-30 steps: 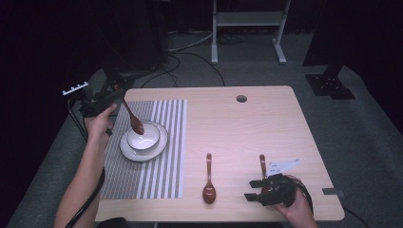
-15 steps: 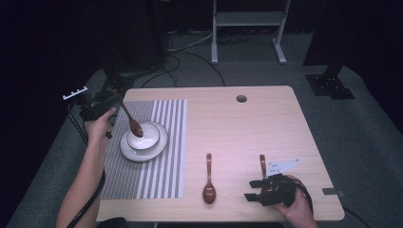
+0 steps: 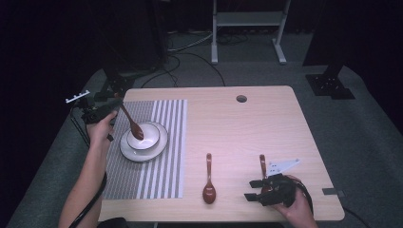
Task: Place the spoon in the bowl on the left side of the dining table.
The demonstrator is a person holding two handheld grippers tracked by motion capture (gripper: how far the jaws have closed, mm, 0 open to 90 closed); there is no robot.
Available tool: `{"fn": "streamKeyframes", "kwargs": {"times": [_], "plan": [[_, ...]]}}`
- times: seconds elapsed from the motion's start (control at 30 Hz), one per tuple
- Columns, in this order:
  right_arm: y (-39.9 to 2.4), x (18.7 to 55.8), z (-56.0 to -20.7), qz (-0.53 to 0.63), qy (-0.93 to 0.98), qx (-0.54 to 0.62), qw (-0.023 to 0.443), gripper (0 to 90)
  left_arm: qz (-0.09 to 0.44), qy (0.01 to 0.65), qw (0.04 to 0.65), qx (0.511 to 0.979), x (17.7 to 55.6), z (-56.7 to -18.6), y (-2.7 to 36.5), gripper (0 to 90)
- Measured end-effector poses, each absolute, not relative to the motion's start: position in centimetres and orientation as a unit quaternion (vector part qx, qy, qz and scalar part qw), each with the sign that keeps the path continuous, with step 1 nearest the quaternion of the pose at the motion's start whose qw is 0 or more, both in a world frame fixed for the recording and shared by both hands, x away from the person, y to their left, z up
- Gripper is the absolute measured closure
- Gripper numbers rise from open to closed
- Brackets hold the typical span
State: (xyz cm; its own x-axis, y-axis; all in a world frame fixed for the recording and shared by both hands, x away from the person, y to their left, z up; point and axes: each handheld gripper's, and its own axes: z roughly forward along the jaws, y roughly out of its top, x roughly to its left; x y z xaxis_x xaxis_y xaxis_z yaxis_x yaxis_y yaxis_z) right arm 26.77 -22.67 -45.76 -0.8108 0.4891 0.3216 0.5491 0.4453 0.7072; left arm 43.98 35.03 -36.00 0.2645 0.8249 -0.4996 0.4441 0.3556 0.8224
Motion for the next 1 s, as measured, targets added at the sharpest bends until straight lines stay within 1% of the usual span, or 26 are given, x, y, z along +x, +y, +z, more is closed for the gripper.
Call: {"fn": "streamKeyframes", "kwargs": {"times": [1.0], "plan": [[-22.7, 26.8, -45.8, -0.428, -0.849, -0.307, 0.036, 40.0, 0.144, 0.597, 0.572, 0.544, 44.2, -39.2, 34.8, 84.5]]}}
